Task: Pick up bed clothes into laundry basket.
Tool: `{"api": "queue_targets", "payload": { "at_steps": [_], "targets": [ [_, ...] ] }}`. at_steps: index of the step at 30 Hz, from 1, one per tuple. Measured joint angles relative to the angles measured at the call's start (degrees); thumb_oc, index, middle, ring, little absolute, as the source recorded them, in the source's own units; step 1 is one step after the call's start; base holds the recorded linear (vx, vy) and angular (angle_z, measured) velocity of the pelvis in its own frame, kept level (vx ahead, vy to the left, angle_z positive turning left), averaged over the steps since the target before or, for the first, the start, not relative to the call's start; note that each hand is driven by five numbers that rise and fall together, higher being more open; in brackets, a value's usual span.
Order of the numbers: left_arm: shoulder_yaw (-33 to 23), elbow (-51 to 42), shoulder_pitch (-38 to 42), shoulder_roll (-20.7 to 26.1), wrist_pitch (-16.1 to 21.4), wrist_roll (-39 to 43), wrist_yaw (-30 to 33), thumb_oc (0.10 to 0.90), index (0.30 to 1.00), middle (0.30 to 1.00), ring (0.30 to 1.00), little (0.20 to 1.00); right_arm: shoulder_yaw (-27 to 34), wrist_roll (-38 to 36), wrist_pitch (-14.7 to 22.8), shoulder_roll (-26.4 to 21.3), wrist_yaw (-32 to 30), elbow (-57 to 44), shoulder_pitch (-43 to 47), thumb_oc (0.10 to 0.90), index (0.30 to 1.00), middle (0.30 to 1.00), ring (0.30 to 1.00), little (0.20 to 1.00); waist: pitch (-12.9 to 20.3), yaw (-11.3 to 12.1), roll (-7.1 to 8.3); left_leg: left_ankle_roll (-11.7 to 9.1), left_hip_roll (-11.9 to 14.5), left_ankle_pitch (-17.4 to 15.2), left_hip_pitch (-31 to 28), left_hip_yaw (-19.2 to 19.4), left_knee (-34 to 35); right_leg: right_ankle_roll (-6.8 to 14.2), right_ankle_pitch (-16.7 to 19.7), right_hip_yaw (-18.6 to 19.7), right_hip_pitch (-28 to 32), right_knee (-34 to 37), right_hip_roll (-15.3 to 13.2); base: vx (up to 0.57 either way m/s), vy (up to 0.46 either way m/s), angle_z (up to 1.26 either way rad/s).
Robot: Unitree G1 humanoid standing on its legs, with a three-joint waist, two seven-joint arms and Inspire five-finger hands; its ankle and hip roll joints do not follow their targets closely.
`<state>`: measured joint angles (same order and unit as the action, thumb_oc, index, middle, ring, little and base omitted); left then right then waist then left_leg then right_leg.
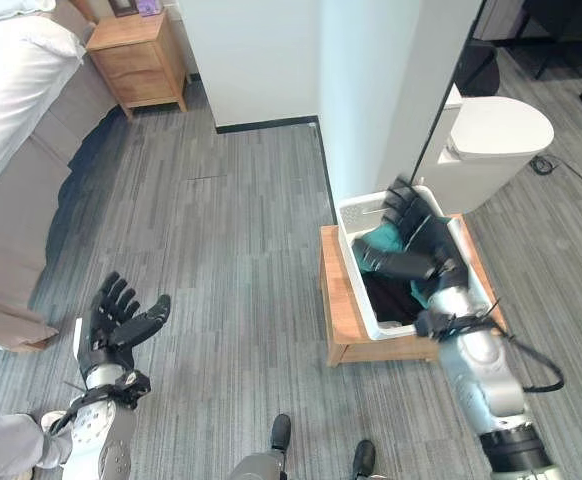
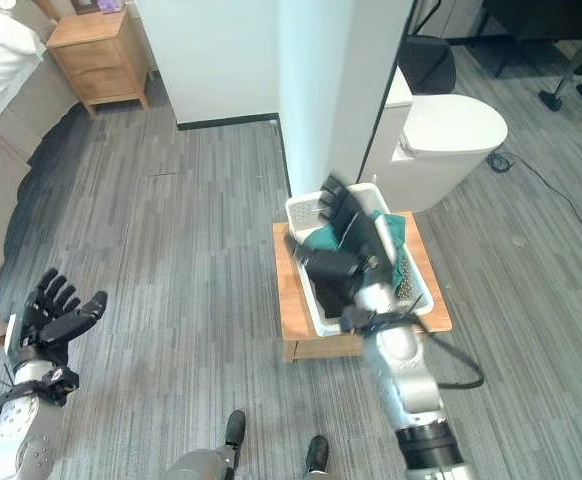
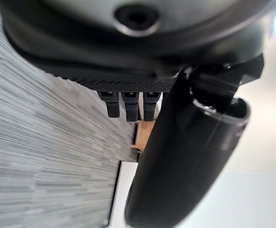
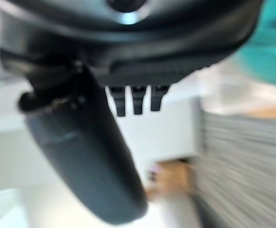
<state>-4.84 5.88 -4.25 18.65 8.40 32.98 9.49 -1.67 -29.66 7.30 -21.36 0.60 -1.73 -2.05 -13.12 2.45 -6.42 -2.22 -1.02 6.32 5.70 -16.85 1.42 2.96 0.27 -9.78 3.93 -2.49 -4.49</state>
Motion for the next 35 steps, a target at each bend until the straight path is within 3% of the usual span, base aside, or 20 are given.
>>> {"api": "queue_targets", "payload": {
  "at_steps": [2, 3, 4, 5, 6, 8, 10, 13, 15, 16, 18, 20, 21, 23, 24, 25, 26, 27, 29, 35],
  "targets": [
    [3.01, -2.80, 0.75, -1.10, 0.03, -0.94, -1.25, 0.800, 0.900, 0.900, 0.900, 0.900, 0.08, -0.46, -1.22, 1.55, -0.58, 0.74, -5.47, 0.800, 0.900, 0.900, 0.900, 0.900, -0.24, -1.13, -0.90, -0.69, -0.26, 2.06, 1.46, -10.22, -1.16, -0.20, -8.73, 16.37, -2.77, -6.71, 4.45, -0.08, -0.107, 2.74],
    [3.94, -3.51, 1.36, -1.30, 0.07, -1.16, -1.40, 0.800, 0.900, 0.900, 0.900, 0.900, 0.99, -1.94, -0.88, 3.06, -0.89, 1.76, -7.44, 0.800, 0.900, 0.900, 0.900, 0.900, -0.34, -1.35, -0.90, -1.11, -0.50, 1.23, 2.01, -13.90, -0.79, -0.98, -9.69, 19.27, -2.90, -6.01, 7.45, -0.11, -0.193, 2.13],
    [3.43, -4.42, -0.34, -0.55, -0.01, -1.22, -1.37, 0.800, 0.900, 0.900, 0.900, 0.900, -0.41, -3.14, -1.18, 5.11, -0.77, 3.42, -7.60, 0.800, 0.900, 0.900, 0.900, 0.900, -0.20, 0.20, 1.57, -1.09, -2.05, 1.23, 2.16, -14.46, 0.50, -1.23, -9.56, 19.48, -3.31, -4.74, 7.42, -0.06, -0.157, 1.83],
    [2.99, -3.88, -1.13, -2.58, -0.28, -1.57, -1.45, 0.800, 0.900, 0.900, 0.900, 0.900, -0.79, -3.98, -1.11, 4.99, -0.49, 4.48, -7.61, 0.800, 0.900, 0.900, 0.900, 0.900, -0.49, 0.74, 1.10, -1.06, -2.40, 1.43, 2.42, -16.75, 1.10, -3.22, -8.92, 17.88, -2.83, -5.57, 7.99, -0.12, -0.144, 1.81],
    [2.10, -4.45, -3.25, -4.43, -0.55, -1.55, -0.95, 0.800, 0.900, 0.900, 0.900, 0.900, -1.28, -5.16, -1.58, 4.67, -0.21, 6.68, -8.36, 0.800, 0.900, 0.900, 0.900, 0.900, 0.61, 1.90, 1.46, -3.91, -3.49, -2.23, 3.45, -17.88, 0.14, -5.50, -7.19, 15.04, -1.22, -0.94, 7.58, -0.18, -0.052, 1.82],
    [0.06, -3.08, -5.31, -5.63, -0.67, -1.30, -1.22, 0.800, 0.900, 0.900, 0.900, 0.900, -1.41, -4.94, -1.86, 2.58, 0.55, 7.42, -9.16, 0.800, 0.900, 0.900, 0.900, 0.900, -0.21, 4.24, 2.82, -2.65, -4.75, -4.76, 7.44, -10.21, -4.61, -5.90, -5.39, 6.71, 0.74, 1.67, 5.62, -0.31, -0.006, 2.01],
    [-2.25, 0.95, -7.04, -5.60, -0.93, -0.57, -0.83, 0.800, 0.900, 0.900, 0.900, 0.900, 0.39, -4.86, -2.13, 2.16, 0.28, 7.84, -9.26, 0.800, 0.900, 0.900, 0.900, 0.900, -0.77, 4.70, 4.81, -0.03, -5.66, -6.69, 9.33, 3.43, -11.05, -6.09, -5.70, -0.46, 1.18, 1.93, 2.88, -0.26, 0.054, 1.86],
    [-5.02, 3.26, -9.46, -5.89, -2.63, 0.80, -0.93, 0.800, 0.900, 0.900, 0.900, 0.900, 3.34, -4.93, -2.12, 3.48, 0.07, 7.04, -9.06, 0.800, 0.900, 0.900, 0.900, 0.900, -2.29, 3.62, 7.93, 2.09, -1.16, -8.18, 7.14, 21.54, -17.53, -5.16, -6.28, -12.34, 4.32, 4.47, 0.11, -0.11, 0.121, 1.98],
    [-3.87, 3.22, -10.20, -6.38, -2.86, 0.79, -1.30, 0.800, 0.900, 0.900, 0.900, 0.900, 4.43, -4.93, -2.20, 3.81, -0.54, 7.35, -9.47, 0.800, 0.900, 0.900, 0.900, 0.900, -2.18, 2.62, 7.72, 2.61, 1.83, -7.63, 5.37, 25.61, -15.99, -5.13, -6.32, -15.64, 4.67, 3.09, 0.12, 0.03, 0.124, 1.96],
    [-1.62, 3.13, -11.63, -6.70, -3.83, 0.77, -1.48, 0.800, 0.900, 0.900, 0.900, 0.900, 5.23, -4.88, -2.31, 3.80, -1.07, 7.67, -10.53, 0.800, 0.900, 0.900, 0.900, 0.900, -1.43, 2.14, 6.39, 5.43, 4.99, -1.20, 0.86, 27.49, -10.27, -4.17, -6.91, -17.08, 5.81, 0.49, 0.44, 0.08, 0.132, 1.85],
    [0.91, 3.22, -12.32, -7.50, -5.07, 0.58, -1.70, 0.800, 0.900, 0.900, 0.900, 0.900, 6.04, -4.28, -2.64, 3.99, -0.96, 7.89, -10.34, 0.800, 0.900, 0.900, 0.900, 0.900, -1.26, 1.43, 3.10, 5.27, 5.56, -0.68, -2.94, 25.56, -3.70, -0.18, -11.45, -17.46, 1.64, -13.31, -1.74, 0.15, 0.435, 1.71],
    [0.76, 3.03, -12.32, -7.28, -4.94, -1.36, -1.59, 0.800, 0.900, 0.900, 0.900, 0.900, 4.47, -2.01, -2.88, 4.99, -0.70, 7.85, -9.09, 0.800, 0.900, 0.900, 0.900, 0.900, -0.13, 2.40, 4.90, 4.07, 2.70, -1.51, -3.44, 24.65, -2.17, 0.55, -8.32, -19.26, -0.22, -5.61, -7.33, 0.07, 0.418, 0.77],
    [1.01, 4.54, -11.46, -7.25, -5.27, -2.35, -1.62, 0.800, 0.900, 0.900, 0.900, 0.900, 4.67, -0.20, -2.91, 5.74, -0.77, 8.86, -8.42, 0.800, 0.900, 0.900, 0.900, 0.900, 0.29, 1.94, 4.16, 2.45, 1.91, -3.08, -3.18, 23.32, -2.61, 2.77, -8.68, -19.04, -1.06, -9.69, -8.72, -0.05, 0.227, 0.63],
    [1.53, 4.97, -10.60, -7.15, -5.31, -2.81, -1.84, 0.800, 0.900, 0.900, 0.900, 0.900, 5.03, 1.44, -3.01, 6.84, -1.35, 10.73, -8.28, 0.800, 0.900, 0.900, 0.900, 0.900, 0.55, 1.71, 3.67, 2.45, 2.08, -3.13, -3.31, 22.42, -3.02, 2.39, -8.82, -17.91, -2.81, -15.82, -10.17, -0.03, 0.104, 0.60],
    [1.76, 5.15, -10.41, -6.81, -5.17, -3.28, -1.88, 0.800, 0.900, 0.900, 0.900, 0.900, 4.72, 2.22, -3.01, 6.88, -1.61, 11.65, -8.84, 0.800, 0.900, 0.900, 0.900, 0.900, 0.53, 1.04, 3.18, 3.00, 1.96, -3.36, -3.88, 21.47, -3.15, 1.65, -8.70, -14.60, -4.51, -21.47, -10.70, 0.06, 0.077, 0.68],
    [2.06, 5.70, -10.27, -6.01, -5.09, -3.90, -1.79, 0.800, 0.900, 0.900, 0.900, 0.900, 4.29, 3.08, -3.06, 7.00, -1.94, 13.42, -9.26, 0.800, 0.900, 0.900, 0.900, 0.900, 0.52, -0.82, 2.75, 4.35, 2.24, -4.69, -4.45, 18.68, -2.91, 1.76, -9.52, -6.27, -7.02, -25.99, -9.12, 0.08, 0.079, 0.85],
    [1.83, 6.11, -10.23, -5.12, -4.89, -3.89, -1.60, 0.800, 0.900, 0.900, 0.900, 0.900, 4.04, 3.89, -3.18, 7.52, -2.19, 15.33, -8.98, 0.800, 0.900, 0.900, 0.900, 0.900, 0.76, -1.83, 2.56, 3.80, 2.87, -5.17, -4.65, 17.56, -2.42, 4.34, -11.30, 2.59, -7.96, -23.08, -5.47, 0.05, -0.008, 0.67],
    [1.65, 7.09, -9.78, -4.40, -4.88, -3.87, -1.45, 0.800, 0.900, 0.900, 0.900, 0.900, 3.93, 4.24, -3.57, 7.66, -2.68, 16.02, -9.42, 0.800, 0.900, 0.900, 0.900, 0.900, 0.65, -1.56, 3.12, 3.51, 2.94, -4.96, -4.82, 17.80, -2.11, 4.56, -11.51, 3.44, -9.90, -20.08, -5.45, 0.01, -0.034, 0.10],
    [-0.05, 7.06, -10.82, -3.46, -4.80, -3.90, -1.25, 0.800, 0.900, 0.900, 0.900, 0.900, 3.36, 4.62, -4.06, 8.49, -2.95, 17.23, -9.87, 0.800, 0.900, 0.900, 0.900, 0.900, 0.56, -0.88, 5.68, 3.37, 1.73, -5.01, -5.14, 19.16, -2.27, 2.63, -4.63, -1.00, -11.90, -10.34, -6.81, 0.01, -0.054, -0.13],
    [0.09, 7.47, -12.75, -6.95, -4.37, -3.79, -0.08, 0.800, 0.900, 0.900, 0.900, 0.900, 3.44, 4.60, -5.15, 8.19, -4.70, 18.99, -11.52, 0.800, 0.900, 0.900, 0.900, 0.900, 1.60, -0.37, 6.01, 0.98, 3.20, -5.76, -7.11, 18.78, -0.81, 1.85, 2.23, -0.69, -6.10, 1.01, -3.20, 0.08, -0.024, -0.05]
  ]
}}
